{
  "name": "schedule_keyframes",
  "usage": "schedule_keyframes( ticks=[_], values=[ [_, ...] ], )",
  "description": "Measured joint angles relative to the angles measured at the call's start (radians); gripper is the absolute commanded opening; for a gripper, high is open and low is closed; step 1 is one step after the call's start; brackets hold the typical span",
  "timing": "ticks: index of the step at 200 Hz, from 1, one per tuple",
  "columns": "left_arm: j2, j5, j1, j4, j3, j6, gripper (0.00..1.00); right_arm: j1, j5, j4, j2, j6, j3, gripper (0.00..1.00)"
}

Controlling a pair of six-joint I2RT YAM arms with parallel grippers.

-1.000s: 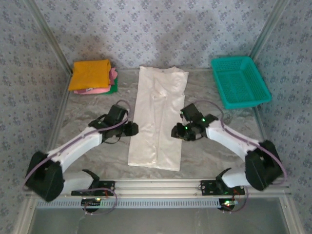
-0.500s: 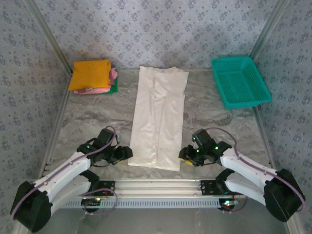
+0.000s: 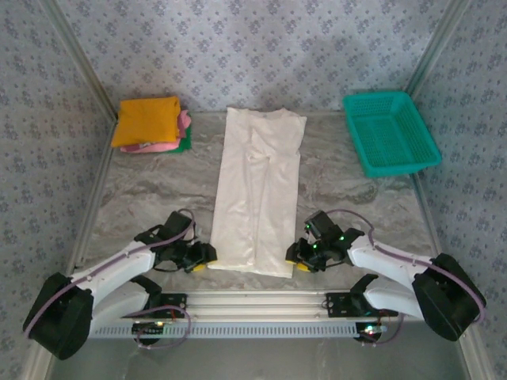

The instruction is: Fold and stack the t-shirts

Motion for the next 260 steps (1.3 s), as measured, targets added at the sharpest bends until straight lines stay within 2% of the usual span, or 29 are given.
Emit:
schedule_keyframes(
  ticks=[96, 117, 127, 137, 146, 224, 260],
  values=[
    [0.066, -0.052, -0.031, -0.022, 0.030, -0.006, 0.17, -0.003, -0.006, -0.006, 0.026, -0.003, 0.011, 0.43],
    [0.083, -0.043, -0.052, 0.023, 0.031, -0.007, 0.13, -0.003, -0.006, -0.005, 0.024, -0.002, 0.009, 0.43],
    [0.087, -0.039, -0.060, 0.042, 0.032, -0.009, 0.06, -0.003, -0.006, -0.005, 0.021, -0.002, 0.008, 0.43],
    [0.091, -0.035, -0.061, 0.051, 0.035, -0.008, 0.05, -0.002, -0.006, -0.002, 0.016, -0.002, 0.005, 0.43],
    [0.093, -0.032, -0.062, 0.061, 0.039, -0.010, 0.00, -0.002, -0.006, 0.000, 0.011, -0.002, 0.001, 0.43],
    [0.047, -0.052, -0.063, 0.055, 0.084, -0.007, 0.00, 0.002, -0.005, 0.055, -0.074, 0.044, -0.065, 0.38],
    [0.043, -0.056, -0.063, 0.052, 0.084, -0.007, 0.00, 0.055, -0.007, 0.085, -0.081, 0.093, -0.076, 0.39]
  ],
)
